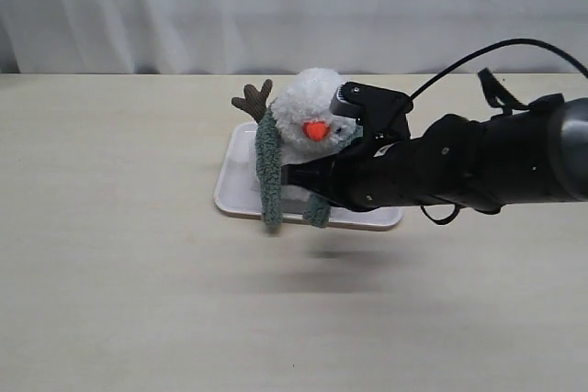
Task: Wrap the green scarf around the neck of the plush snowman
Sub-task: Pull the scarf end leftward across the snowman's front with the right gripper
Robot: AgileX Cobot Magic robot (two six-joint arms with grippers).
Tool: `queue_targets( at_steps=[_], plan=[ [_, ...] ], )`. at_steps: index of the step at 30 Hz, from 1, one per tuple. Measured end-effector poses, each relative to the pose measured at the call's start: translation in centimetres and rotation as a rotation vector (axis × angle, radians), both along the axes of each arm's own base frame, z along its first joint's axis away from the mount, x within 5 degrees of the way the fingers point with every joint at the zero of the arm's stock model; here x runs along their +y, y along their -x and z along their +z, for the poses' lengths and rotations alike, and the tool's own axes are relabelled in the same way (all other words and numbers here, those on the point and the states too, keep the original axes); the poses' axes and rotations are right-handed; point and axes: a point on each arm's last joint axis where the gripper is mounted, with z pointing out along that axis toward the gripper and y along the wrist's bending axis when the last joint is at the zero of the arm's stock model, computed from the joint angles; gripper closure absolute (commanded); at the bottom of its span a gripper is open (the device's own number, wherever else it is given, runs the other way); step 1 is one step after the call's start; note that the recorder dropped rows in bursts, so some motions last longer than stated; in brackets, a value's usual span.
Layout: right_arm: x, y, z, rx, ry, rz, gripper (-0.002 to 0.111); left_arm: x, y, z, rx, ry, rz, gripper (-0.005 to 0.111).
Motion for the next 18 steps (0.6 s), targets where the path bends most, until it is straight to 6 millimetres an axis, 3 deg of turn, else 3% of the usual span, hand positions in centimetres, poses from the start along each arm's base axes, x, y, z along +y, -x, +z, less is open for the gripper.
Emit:
queue_targets(
  at_steps=[10, 14, 18],
  plan=[
    [0.2, -0.1, -1.5, 0.019, 0.056, 0.051, 0.053, 0.0, 0.0, 0.0, 0.000, 0.000, 0.000, 0.107],
    [0.3, 0.5, -1.4, 0.042, 0.098, 0.151, 0.045, 0.0, 0.0, 0.0, 0.000, 0.000, 0.000, 0.107],
    [0.4, 1.3, 0.0, 0.057, 0.101, 0.235, 0.045, 0.0, 0.0, 0.0, 0.000, 0.000, 0.000, 0.107]
  ],
)
